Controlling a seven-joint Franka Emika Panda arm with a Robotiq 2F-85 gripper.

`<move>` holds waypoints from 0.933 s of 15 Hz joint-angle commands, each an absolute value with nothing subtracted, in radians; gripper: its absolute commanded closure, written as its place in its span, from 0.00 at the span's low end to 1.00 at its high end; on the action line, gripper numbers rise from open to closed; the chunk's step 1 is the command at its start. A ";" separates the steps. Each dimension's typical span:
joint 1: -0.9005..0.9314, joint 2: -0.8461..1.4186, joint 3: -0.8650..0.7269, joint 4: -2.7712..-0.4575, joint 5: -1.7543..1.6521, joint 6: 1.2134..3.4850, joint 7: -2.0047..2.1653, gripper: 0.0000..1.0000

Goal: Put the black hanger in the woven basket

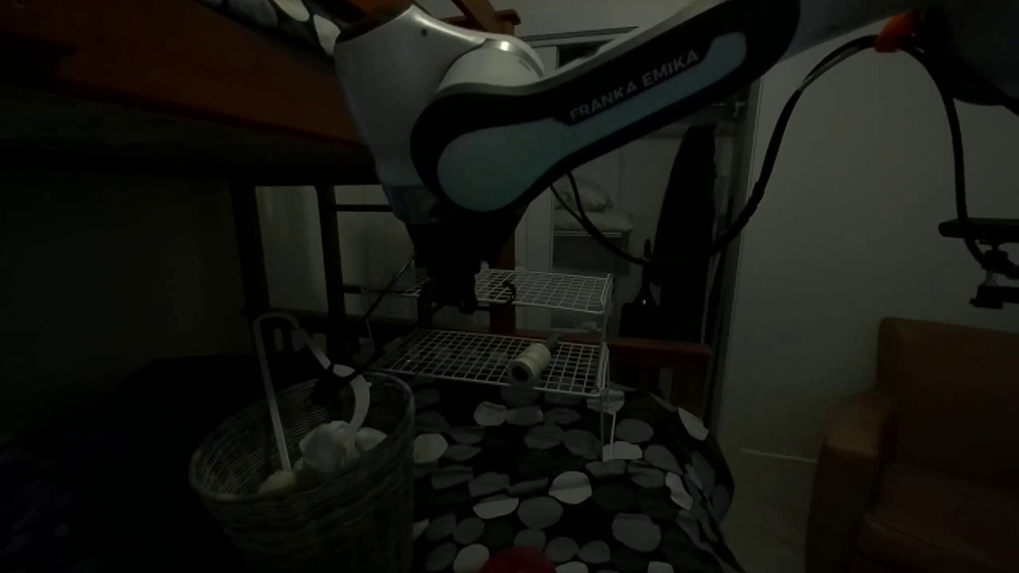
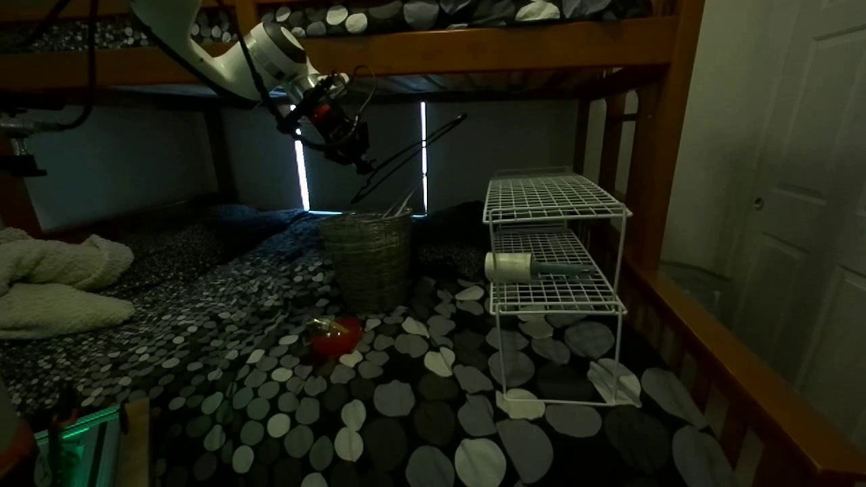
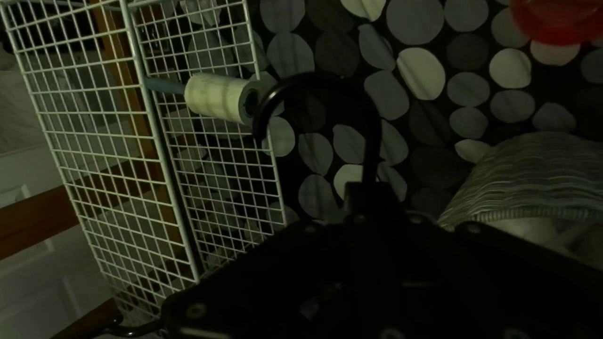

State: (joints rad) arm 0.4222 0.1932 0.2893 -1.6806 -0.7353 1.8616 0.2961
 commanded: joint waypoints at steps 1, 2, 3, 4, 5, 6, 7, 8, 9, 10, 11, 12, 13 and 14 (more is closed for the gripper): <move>0.459 0.288 0.297 -1.604 -0.805 1.842 0.320 0.98; 0.472 0.317 0.299 -1.578 -0.813 1.832 0.303 0.98; 0.485 0.341 0.297 -1.556 -0.826 1.828 0.295 0.98; 0.498 0.370 0.297 -1.530 -0.834 1.827 0.281 0.98; 0.511 0.400 0.296 -1.500 -0.839 1.827 0.262 0.98; 0.523 0.424 0.294 -1.473 -0.843 1.823 0.243 0.98; 0.537 0.456 0.293 -1.441 -0.845 1.822 0.219 0.98; 0.548 0.478 0.291 -1.415 -0.844 1.818 0.193 0.98; 0.560 0.506 0.287 -1.387 -0.845 1.813 0.167 0.98; 0.572 0.529 0.282 -1.361 -0.844 1.800 0.142 0.98; 0.583 0.549 0.276 -1.337 -0.841 1.784 0.117 0.98; 0.595 0.568 0.268 -1.313 -0.841 1.763 0.095 0.98; 0.603 0.585 0.262 -1.292 -0.833 1.741 0.067 0.98; 0.612 0.598 0.254 -1.272 -0.831 1.718 0.050 0.67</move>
